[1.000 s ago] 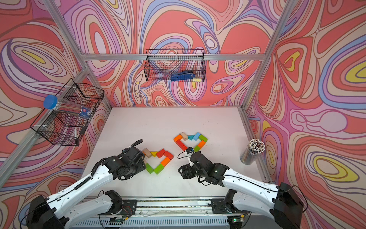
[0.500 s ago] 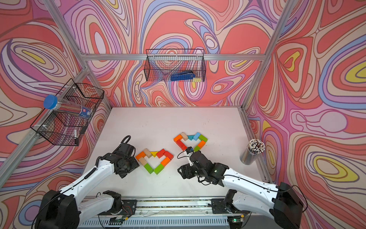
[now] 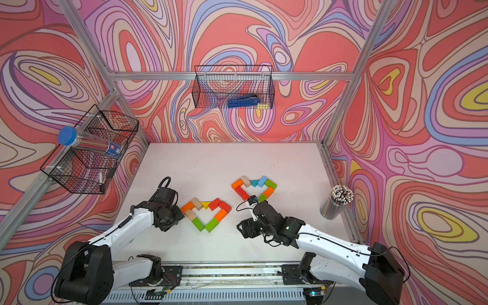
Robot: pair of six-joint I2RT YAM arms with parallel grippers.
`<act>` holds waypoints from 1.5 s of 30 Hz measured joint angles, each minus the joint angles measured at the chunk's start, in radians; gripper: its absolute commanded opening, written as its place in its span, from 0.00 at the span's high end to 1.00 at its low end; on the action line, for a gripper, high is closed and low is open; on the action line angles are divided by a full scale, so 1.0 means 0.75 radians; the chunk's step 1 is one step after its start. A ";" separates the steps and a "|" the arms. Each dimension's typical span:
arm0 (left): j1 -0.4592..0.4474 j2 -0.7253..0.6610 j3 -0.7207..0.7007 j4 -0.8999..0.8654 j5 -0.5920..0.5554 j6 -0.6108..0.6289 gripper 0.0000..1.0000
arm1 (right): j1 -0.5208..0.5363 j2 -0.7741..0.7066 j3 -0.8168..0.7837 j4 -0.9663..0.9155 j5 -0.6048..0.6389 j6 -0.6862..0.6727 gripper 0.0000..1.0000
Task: Assemble a heart with building blocks
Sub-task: Pick up the building block from the center of the board, then place the building block at the center of the board.
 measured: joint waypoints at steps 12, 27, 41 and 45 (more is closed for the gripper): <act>0.037 0.065 0.010 0.039 0.008 0.036 0.68 | 0.000 0.001 0.000 -0.001 0.000 0.001 0.22; -0.086 -0.233 0.009 -0.102 -0.057 0.036 0.74 | 0.000 0.028 0.000 0.012 -0.001 0.010 0.22; -0.782 -0.386 0.007 -0.399 -0.186 -0.204 0.73 | 0.000 0.081 0.004 0.048 -0.012 0.010 0.22; -0.971 -0.286 0.007 -0.368 -0.183 -0.243 0.71 | 0.000 0.081 0.021 0.048 -0.012 0.009 0.22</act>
